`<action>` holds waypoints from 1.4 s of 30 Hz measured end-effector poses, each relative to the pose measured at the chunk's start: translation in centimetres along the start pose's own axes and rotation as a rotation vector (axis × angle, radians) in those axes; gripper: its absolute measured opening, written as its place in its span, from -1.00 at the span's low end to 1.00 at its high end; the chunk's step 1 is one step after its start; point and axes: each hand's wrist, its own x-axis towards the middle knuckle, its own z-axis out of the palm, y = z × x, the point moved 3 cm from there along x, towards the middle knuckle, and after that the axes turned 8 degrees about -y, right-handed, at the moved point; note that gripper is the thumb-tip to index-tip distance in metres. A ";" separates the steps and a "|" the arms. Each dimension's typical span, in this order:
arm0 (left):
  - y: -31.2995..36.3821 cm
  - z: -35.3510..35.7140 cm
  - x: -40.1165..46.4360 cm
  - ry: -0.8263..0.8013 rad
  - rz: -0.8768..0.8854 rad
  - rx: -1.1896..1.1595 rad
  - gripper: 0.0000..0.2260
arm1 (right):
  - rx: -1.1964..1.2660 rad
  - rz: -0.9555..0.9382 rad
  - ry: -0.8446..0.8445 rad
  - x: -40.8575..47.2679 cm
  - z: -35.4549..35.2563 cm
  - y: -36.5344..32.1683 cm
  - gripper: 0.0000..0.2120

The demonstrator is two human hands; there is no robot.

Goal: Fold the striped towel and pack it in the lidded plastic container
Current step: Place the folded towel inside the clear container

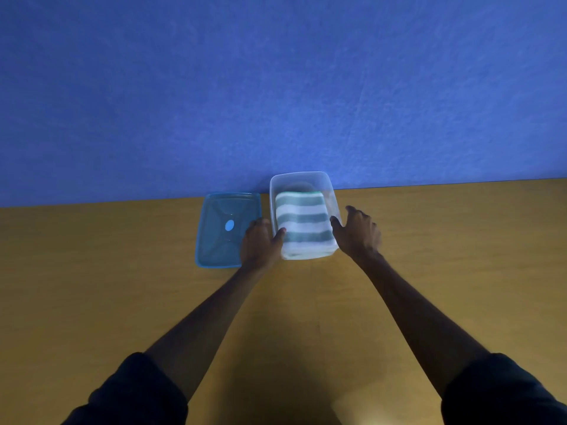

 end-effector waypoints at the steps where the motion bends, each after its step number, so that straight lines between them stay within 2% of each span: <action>1: -0.1 0.1 0.2 -0.027 -0.007 -0.019 -0.74 | 0.053 0.025 -0.048 0.1 0.2 0.2 -0.59; 4: -0.2 0.3 0.6 -0.069 -0.024 -0.072 -0.78 | 0.203 0.018 -0.133 0.2 0.4 0.4 -0.70; 10: -0.2 0.2 0.3 -0.059 -0.002 -0.127 -0.81 | 0.242 -0.044 -0.087 -0.3 0.2 0.8 -0.74; 25: -1.9 -0.1 -7.6 -0.035 0.061 -0.124 -0.84 | 0.183 -0.123 -0.052 -8.1 -0.1 2.7 -0.77; 42: -5.9 1.5 -14.9 -0.117 0.066 -0.186 -0.83 | 0.176 -0.110 -0.106 -15.2 2.5 5.5 -0.75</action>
